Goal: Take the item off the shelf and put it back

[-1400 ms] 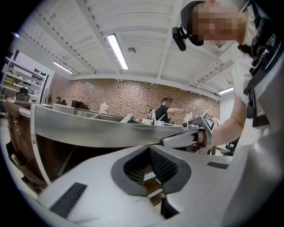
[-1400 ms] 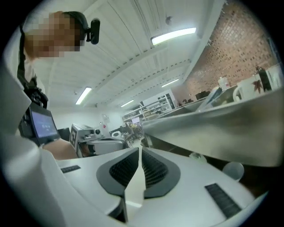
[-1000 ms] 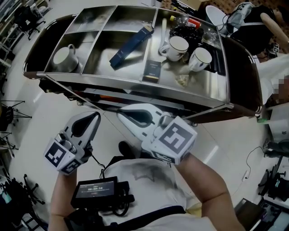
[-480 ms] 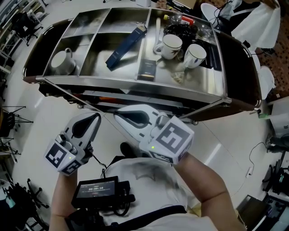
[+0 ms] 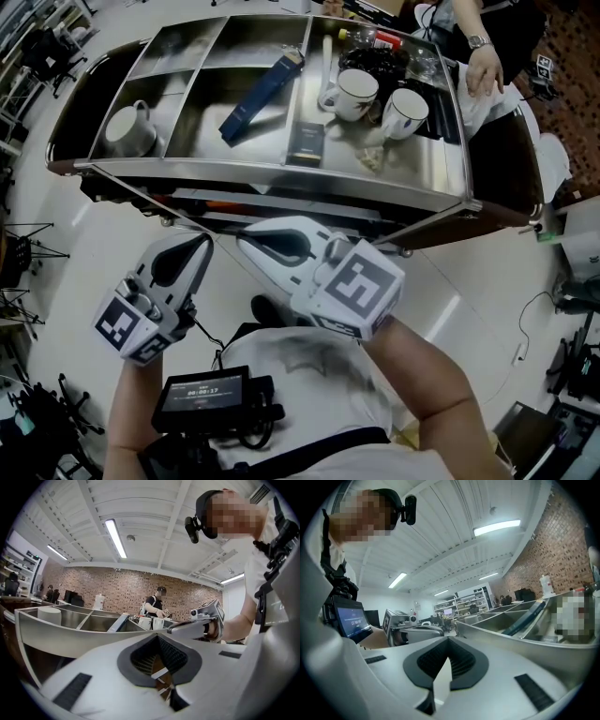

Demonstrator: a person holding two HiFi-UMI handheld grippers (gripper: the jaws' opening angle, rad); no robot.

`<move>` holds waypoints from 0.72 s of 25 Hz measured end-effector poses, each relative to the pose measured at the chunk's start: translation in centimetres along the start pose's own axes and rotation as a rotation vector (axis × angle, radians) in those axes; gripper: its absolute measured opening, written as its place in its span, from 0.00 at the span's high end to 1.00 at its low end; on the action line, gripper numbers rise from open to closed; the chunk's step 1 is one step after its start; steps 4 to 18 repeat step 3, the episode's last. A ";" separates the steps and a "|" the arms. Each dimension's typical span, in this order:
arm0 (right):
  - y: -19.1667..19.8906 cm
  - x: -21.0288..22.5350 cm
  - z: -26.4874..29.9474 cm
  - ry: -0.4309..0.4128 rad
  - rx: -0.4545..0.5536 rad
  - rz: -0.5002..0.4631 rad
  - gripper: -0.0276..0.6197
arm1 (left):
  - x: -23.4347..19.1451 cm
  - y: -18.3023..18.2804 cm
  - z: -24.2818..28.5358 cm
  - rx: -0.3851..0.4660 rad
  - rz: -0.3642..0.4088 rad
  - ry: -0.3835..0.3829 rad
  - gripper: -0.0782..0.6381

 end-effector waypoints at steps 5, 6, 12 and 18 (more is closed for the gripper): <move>0.0 -0.1 0.1 -0.007 -0.007 0.002 0.95 | -0.2 -0.1 0.1 0.001 0.001 0.001 0.89; 0.0 -0.1 0.1 -0.007 -0.007 0.002 0.95 | -0.2 -0.1 0.1 0.001 0.001 0.001 0.89; 0.0 -0.1 0.1 -0.007 -0.007 0.002 0.95 | -0.2 -0.1 0.1 0.001 0.001 0.001 0.89; 0.0 -0.1 0.1 -0.007 -0.007 0.002 0.95 | -0.2 -0.1 0.1 0.001 0.001 0.001 0.89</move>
Point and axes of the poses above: the fingertips, and each gripper's own axes: z forward along the fingers, x to its right, y out of its underside, the point moved 6 cm from there along -z, backward along the fingers, and after that the axes turned 2 degrees about y, right-handed, at the moved point
